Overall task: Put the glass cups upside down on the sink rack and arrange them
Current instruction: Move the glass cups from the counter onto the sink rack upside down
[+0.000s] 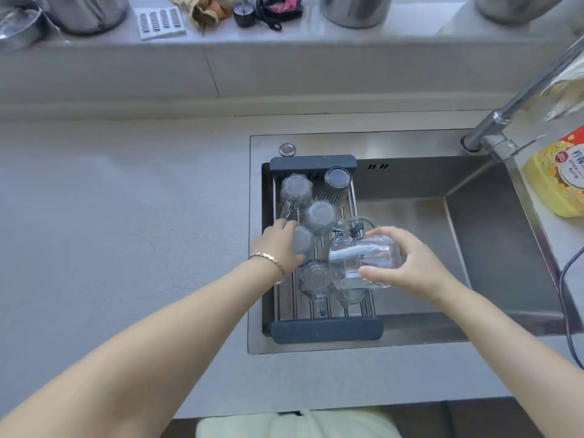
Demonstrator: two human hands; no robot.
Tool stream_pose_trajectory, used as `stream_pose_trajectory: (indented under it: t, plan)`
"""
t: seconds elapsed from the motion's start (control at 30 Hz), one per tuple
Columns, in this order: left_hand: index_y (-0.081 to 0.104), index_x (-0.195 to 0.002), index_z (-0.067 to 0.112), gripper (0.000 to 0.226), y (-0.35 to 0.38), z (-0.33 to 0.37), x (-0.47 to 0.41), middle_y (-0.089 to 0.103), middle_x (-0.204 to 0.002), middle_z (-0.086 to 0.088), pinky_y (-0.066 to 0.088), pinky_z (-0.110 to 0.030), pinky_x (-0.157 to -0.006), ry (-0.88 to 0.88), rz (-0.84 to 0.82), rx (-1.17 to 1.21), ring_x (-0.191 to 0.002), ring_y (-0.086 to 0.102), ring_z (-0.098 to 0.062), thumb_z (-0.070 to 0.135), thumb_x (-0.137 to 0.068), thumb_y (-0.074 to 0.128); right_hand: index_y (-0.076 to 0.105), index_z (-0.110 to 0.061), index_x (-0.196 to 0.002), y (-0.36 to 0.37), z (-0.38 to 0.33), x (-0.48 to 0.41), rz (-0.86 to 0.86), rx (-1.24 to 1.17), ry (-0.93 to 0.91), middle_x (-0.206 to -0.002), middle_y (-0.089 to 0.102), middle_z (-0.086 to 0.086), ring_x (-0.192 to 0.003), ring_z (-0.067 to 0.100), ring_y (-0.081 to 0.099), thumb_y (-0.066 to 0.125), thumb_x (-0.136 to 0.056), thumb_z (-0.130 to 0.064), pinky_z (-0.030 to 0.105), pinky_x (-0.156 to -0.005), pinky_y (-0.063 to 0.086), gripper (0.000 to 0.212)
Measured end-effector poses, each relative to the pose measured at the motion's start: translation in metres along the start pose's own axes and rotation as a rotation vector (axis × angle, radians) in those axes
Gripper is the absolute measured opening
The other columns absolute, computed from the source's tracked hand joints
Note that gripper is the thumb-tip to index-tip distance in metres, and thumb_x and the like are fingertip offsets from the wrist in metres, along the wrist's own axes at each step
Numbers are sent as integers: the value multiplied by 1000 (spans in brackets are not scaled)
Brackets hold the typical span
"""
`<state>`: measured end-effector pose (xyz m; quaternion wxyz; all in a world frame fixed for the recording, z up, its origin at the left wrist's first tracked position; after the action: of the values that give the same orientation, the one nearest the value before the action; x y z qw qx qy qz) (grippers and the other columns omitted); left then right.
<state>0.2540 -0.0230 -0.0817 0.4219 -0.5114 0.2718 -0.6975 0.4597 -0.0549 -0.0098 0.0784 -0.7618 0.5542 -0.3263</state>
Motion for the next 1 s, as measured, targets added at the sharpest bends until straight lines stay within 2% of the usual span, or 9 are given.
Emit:
stream_pose_trajectory:
  t: [0.13, 0.2, 0.4, 0.6, 0.77, 0.83, 0.9, 0.97, 1.0]
  plan:
    - [33, -134, 15, 68, 13, 6, -26, 42, -136, -11, 47, -43, -94, -90, -119, -118, -124, 41, -32, 38, -78, 66, 49, -53, -89, 3, -1, -9, -50, 115, -43, -100, 52, -9, -92, 9, 53, 82, -62, -29, 10, -75, 38, 49]
    - [37, -130, 14, 67, 12, 6, -33, 45, -133, -10, 47, -42, -92, -65, -108, -123, -123, 40, -32, 35, -75, 69, 50, -53, -91, 4, 0, -11, -68, 153, -48, -92, 48, -13, -85, 6, 52, 82, -60, -33, 13, -74, 40, 49]
    - [40, -134, 20, 71, 5, 8, -49, 48, -132, -7, 45, -43, -98, 120, -166, -202, -123, 40, -31, 34, -73, 73, 52, -48, -103, 5, 4, -17, -112, 197, -42, -103, 50, -5, -95, 13, 55, 80, -60, -39, 28, -86, 45, 52]
    - [33, -140, 21, 76, 6, 1, -54, 44, -138, -7, 41, -43, -104, 200, -212, -250, -125, 39, -30, 32, -75, 72, 51, -41, -115, 13, 2, -17, -126, 265, -62, -96, 45, -15, -88, 1, 51, 76, -59, -46, 24, -80, 46, 61]
    - [30, -142, 17, 72, 3, -6, -35, 34, -147, -9, 40, -40, -107, 214, -90, -102, -131, 37, -31, 17, -80, 68, 48, -43, -118, 46, -2, -5, -216, 331, -105, -99, 45, -15, -85, 6, 53, 74, -58, -51, 23, -77, 46, 66]
    - [49, -127, 9, 62, -2, 0, -17, 50, -133, -18, 50, -46, -96, 379, 113, -154, -118, 49, -37, 3, -69, 70, 48, -39, -122, 54, 0, 0, -240, 398, -123, -101, 45, -14, -84, 6, 51, 74, -59, -50, 22, -74, 42, 68]
    - [62, -104, 7, 49, 6, 5, 1, 67, -106, -16, 59, -41, -74, 632, 206, -223, -90, 64, -34, 0, -56, 67, 49, -38, -123, 55, 4, 5, -250, 446, -123, -103, 47, -12, -85, 5, 48, 74, -59, -50, 21, -73, 39, 70]
    - [63, -108, 11, 49, 25, 8, 16, 69, -105, -9, 59, -36, -69, 797, 83, -277, -85, 66, -29, 8, -59, 68, 49, -38, -122, 53, 7, 9, -251, 485, -126, -104, 48, -12, -84, 4, 47, 73, -59, -51, 20, -72, 37, 69]
    - [58, -118, 14, 55, 35, 9, 18, 66, -115, -6, 58, -37, -74, 776, -28, -294, -92, 64, -28, 15, -64, 70, 49, -38, -122, 52, 8, 11, -254, 509, -134, -104, 48, -12, -84, 3, 45, 72, -59, -51, 19, -71, 35, 68]
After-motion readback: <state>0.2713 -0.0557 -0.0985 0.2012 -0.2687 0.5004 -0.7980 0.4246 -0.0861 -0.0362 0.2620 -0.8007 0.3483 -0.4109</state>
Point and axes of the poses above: each hand's wrist, its own x-axis away from the middle knuckle, its own y-axis out of the palm, z = x × y, the point moved 4 cm from there along -x, towards the middle knuckle
